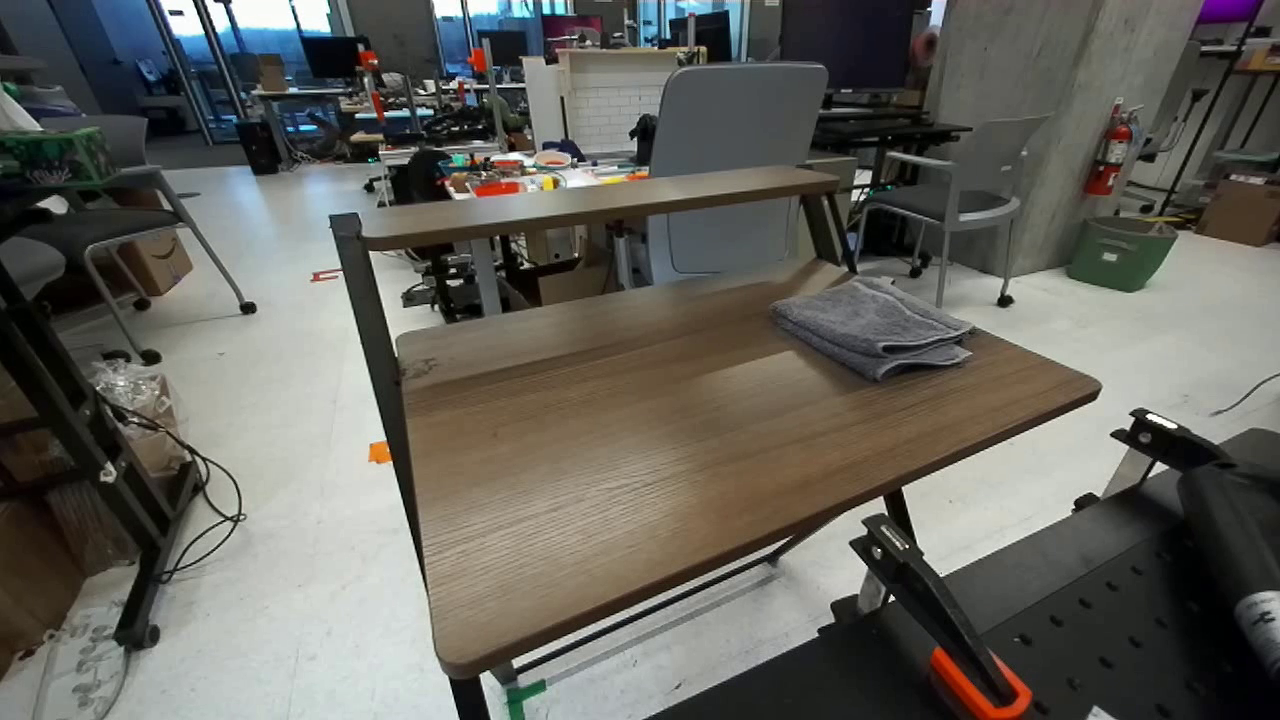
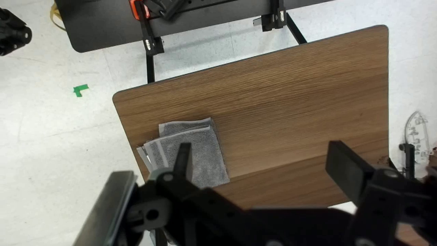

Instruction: Move the towel to the left

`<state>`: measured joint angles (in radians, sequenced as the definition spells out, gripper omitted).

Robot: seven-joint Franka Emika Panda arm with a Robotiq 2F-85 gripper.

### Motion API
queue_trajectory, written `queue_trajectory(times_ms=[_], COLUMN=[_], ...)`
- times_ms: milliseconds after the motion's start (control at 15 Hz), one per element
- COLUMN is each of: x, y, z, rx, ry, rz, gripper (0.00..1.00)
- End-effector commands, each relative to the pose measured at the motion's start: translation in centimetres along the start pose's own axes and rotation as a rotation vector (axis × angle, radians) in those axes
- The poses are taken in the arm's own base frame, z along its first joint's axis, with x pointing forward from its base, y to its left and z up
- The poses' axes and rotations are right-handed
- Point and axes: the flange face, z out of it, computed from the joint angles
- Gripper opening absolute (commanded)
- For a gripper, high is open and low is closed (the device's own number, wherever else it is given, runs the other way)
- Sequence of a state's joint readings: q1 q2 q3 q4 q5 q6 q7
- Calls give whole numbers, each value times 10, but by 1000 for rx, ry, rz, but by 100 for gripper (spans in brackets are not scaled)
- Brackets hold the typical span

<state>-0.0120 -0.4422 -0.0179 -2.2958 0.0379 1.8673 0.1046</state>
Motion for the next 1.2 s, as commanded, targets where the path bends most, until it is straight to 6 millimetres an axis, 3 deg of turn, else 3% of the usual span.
queue_trajectory(times_ms=[0, 267, 733, 1133], x=[34, 77, 161, 211], y=[12, 25, 78, 100], z=[32, 83, 202, 288], rx=[-15, -18, -11, 3], ry=[-45, -71, -107, -126], rz=[68, 121, 261, 358], gripper=[100, 100, 100, 100])
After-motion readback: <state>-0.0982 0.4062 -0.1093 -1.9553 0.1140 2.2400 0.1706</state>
